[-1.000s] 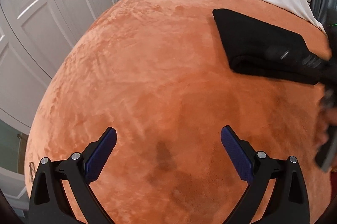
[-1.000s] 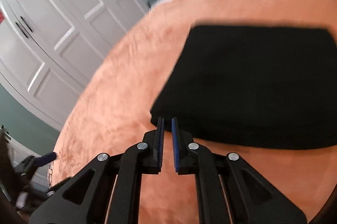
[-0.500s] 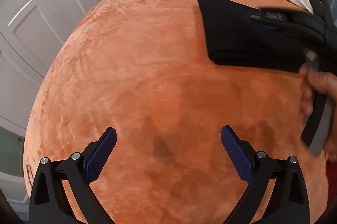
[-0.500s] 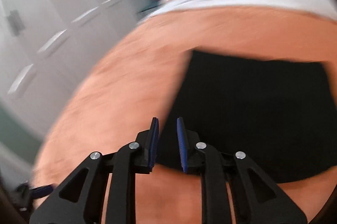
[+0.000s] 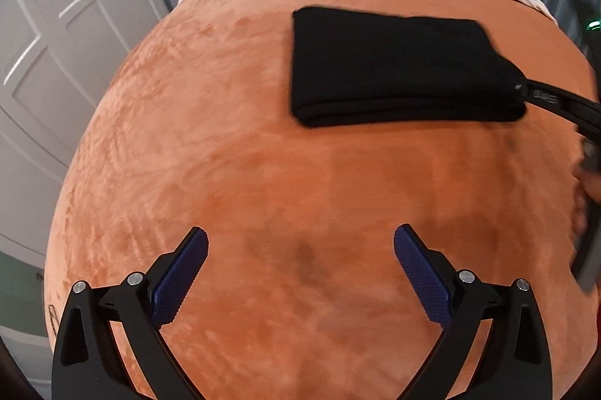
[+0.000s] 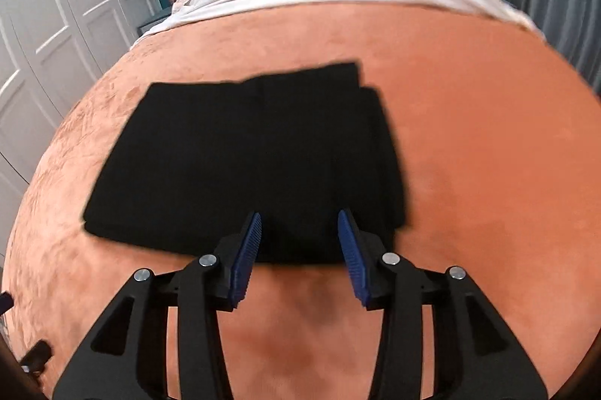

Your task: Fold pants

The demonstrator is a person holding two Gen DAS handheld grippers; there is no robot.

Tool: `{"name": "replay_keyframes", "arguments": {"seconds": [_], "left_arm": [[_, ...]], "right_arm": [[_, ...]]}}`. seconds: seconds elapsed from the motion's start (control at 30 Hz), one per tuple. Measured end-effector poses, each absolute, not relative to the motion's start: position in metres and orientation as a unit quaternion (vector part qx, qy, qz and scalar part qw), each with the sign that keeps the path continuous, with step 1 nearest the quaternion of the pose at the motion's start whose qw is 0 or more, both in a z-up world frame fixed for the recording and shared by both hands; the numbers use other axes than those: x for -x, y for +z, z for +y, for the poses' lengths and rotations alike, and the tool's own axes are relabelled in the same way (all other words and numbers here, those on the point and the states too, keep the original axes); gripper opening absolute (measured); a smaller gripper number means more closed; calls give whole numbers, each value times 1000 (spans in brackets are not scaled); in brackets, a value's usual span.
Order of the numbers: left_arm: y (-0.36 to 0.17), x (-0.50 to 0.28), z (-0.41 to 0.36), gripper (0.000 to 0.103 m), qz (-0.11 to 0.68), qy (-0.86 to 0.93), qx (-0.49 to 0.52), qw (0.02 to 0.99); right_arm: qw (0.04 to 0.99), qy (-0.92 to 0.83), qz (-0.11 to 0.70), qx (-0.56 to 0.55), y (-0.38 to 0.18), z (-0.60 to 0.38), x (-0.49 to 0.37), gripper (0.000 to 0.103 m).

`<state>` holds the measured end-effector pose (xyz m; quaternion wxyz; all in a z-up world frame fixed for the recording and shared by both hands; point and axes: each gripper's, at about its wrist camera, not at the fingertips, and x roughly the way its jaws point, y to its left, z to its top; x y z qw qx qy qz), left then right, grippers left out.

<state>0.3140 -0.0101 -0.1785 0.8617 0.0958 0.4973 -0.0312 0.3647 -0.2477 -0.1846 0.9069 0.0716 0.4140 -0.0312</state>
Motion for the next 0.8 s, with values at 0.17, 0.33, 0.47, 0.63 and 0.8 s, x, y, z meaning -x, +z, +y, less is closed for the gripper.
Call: {"name": "replay_keyframes", "arguments": {"seconds": [0.17, 0.33, 0.47, 0.63, 0.8], "left_arm": [[-150, -285, -33, 98, 480, -48, -103, 870], [-114, -239, -48, 98, 453, -65, -98, 884], [-90, -201, -52, 98, 432, -74, -85, 895], [-63, -149, -55, 98, 401, -101, -73, 908], [-48, -99, -58, 98, 379, -102, -97, 915]], "right_arm": [[929, -40, 358, -86, -133, -261, -264, 77], [929, -79, 348, -100, -115, -265, -191, 85], [930, -97, 333, -118, -96, -273, -136, 87], [939, -115, 308, -103, -71, -260, -83, 89], [947, -137, 281, -74, -51, -245, -38, 93]]}}
